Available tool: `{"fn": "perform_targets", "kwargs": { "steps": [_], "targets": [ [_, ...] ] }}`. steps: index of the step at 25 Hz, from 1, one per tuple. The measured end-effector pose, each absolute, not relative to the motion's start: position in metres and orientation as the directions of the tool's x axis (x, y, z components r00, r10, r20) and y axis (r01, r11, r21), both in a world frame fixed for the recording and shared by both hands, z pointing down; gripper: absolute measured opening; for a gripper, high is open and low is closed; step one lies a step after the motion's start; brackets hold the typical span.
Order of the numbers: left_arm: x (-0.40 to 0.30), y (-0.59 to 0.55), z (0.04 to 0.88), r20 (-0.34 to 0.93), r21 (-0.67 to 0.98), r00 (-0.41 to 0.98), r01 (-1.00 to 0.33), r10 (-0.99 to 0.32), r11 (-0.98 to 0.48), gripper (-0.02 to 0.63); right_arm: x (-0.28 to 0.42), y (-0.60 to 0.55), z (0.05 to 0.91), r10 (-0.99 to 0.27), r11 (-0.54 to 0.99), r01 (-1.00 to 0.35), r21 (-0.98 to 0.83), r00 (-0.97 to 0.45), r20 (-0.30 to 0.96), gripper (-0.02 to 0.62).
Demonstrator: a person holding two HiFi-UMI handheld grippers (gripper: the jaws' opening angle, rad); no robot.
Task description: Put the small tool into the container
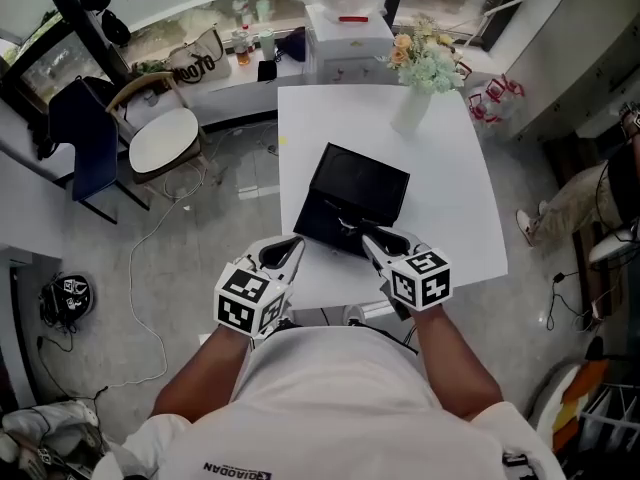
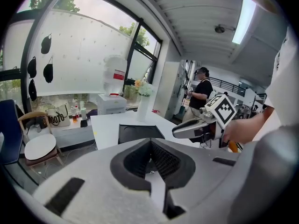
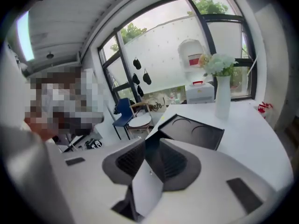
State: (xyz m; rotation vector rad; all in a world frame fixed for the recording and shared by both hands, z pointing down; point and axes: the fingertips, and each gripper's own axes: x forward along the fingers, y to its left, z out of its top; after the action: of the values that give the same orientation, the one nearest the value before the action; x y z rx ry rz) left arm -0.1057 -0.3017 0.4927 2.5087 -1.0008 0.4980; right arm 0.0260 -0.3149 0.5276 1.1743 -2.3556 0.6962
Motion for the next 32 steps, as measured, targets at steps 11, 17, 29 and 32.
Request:
{"fn": "perform_targets", "kwargs": {
  "steps": [11,17,29,32],
  "targets": [
    [-0.066,-0.302,0.471,0.421,0.202,0.734,-0.648,-0.532,-0.734,0.009,0.039,-0.285,0.449,-0.706,0.503,-0.791,-0.350,-0.609,0.363,0.061],
    [-0.054,-0.302,0.459,0.397,0.195,0.751,-0.631,-0.528,-0.751,0.009,0.052,-0.281,0.445,-0.728,0.485,-0.796,-0.363,-0.597,0.336,0.018],
    [-0.043,-0.299,0.453,0.383,0.192,0.762,-0.618,-0.522,-0.762,0.009,0.058,-0.275,0.446,-0.747,0.489,-0.803,-0.342,-0.588,0.312,0.006],
    [-0.042,-0.298,0.452,0.380,0.187,0.761,-0.620,-0.526,-0.762,0.009,0.059,-0.275,0.446,-0.748,0.493,-0.805,-0.329,-0.585,0.312,0.006]
  ]
}}
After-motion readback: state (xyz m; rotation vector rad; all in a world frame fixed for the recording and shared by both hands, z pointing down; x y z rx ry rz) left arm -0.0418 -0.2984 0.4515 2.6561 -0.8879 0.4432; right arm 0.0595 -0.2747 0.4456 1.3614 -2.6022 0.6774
